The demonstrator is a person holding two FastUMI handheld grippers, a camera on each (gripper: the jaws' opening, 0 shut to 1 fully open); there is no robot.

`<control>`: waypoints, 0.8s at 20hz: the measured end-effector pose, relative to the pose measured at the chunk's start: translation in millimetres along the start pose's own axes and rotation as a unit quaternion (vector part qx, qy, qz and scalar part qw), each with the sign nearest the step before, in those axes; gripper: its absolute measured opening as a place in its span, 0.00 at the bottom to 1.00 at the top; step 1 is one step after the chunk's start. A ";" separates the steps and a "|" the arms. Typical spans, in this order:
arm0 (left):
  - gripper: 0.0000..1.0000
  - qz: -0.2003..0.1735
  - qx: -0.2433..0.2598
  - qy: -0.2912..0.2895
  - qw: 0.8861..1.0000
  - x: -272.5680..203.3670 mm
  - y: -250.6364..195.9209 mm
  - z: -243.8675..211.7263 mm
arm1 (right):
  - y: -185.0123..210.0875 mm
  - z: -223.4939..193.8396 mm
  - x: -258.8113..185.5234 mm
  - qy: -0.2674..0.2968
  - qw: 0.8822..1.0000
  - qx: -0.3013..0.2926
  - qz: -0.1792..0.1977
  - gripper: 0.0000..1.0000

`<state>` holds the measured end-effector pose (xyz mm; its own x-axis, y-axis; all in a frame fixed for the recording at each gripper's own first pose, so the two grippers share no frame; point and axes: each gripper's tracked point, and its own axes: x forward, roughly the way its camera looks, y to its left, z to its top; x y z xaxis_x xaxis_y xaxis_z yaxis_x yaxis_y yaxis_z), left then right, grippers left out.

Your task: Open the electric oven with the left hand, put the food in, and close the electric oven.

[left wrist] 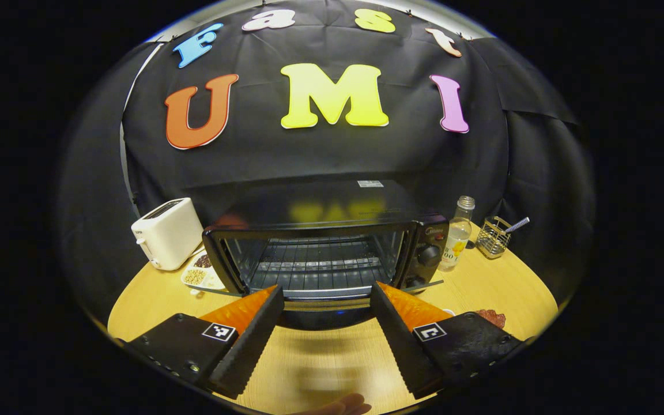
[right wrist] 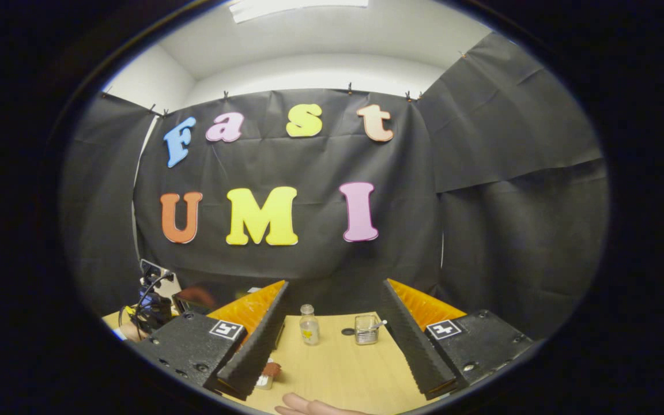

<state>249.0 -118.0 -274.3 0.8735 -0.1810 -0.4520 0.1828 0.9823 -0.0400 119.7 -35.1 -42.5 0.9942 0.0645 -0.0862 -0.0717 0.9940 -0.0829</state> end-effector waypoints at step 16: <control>0.96 -0.007 0.014 0.088 0.996 -13.3 -0.1 -133.4 | 9.1 -15.1 4.3 0.028 1.000 -0.008 0.011 1.00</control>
<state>177.2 -109.3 -387.2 0.7785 -0.1810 -0.6010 0.2092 0.9776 -0.0233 122.1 -27.1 -58.6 0.9864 0.0810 -0.1430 -0.0952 0.9908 -0.0958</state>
